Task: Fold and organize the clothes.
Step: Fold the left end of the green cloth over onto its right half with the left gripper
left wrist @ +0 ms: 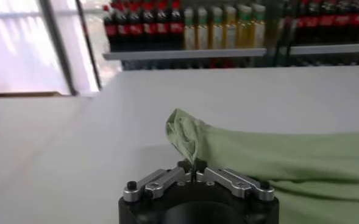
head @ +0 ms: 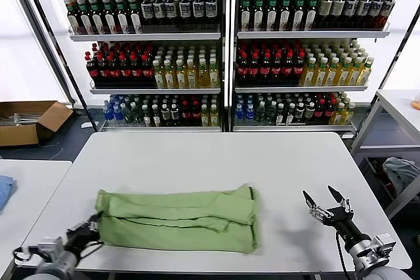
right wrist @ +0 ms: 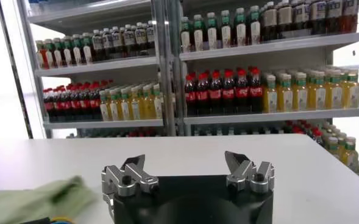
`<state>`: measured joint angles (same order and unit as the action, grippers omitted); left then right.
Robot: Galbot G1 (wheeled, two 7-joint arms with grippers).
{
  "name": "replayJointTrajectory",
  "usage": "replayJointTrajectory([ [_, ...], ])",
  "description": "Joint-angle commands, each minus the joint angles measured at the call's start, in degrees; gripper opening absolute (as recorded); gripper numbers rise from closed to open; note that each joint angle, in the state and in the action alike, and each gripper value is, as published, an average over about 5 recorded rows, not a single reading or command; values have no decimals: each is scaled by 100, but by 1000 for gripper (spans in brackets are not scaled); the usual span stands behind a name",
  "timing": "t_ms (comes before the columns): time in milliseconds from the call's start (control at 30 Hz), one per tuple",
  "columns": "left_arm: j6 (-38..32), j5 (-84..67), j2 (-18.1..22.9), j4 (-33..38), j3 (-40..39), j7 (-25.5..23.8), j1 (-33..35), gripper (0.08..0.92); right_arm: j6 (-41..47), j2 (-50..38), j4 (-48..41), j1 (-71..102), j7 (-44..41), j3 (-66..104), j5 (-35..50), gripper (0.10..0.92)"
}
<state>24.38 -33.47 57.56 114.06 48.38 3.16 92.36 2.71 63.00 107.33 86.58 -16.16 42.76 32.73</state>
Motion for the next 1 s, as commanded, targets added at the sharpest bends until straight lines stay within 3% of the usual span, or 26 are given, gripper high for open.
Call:
replayJointTrajectory([
  [33,-90,-618,-1125,-731,1968,-491,-80,94,-7,23,26,-91,15,-75,11,823],
  [167,-69,-685,-1553,-1054,1964,-555,-265,94,-8,23,77,-69,13,-62,24,823],
  [267,24,-727,-1590,-789,1780,-519,-395,94,-16,20,100,-3,7,-2,38,823],
  [433,314,-779,-1241,247,1248,-303,-605,94,-36,14,119,116,-2,107,73,823],
  [633,572,-898,-779,1301,6,63,-752,94,-42,49,107,135,-3,142,73,823],
  [800,632,-1031,-542,1696,-1067,392,-768,94,-28,136,67,102,6,111,43,823],
  [1000,615,-727,-198,1716,-1837,391,-735,94,-12,203,100,138,12,125,37,823],
])
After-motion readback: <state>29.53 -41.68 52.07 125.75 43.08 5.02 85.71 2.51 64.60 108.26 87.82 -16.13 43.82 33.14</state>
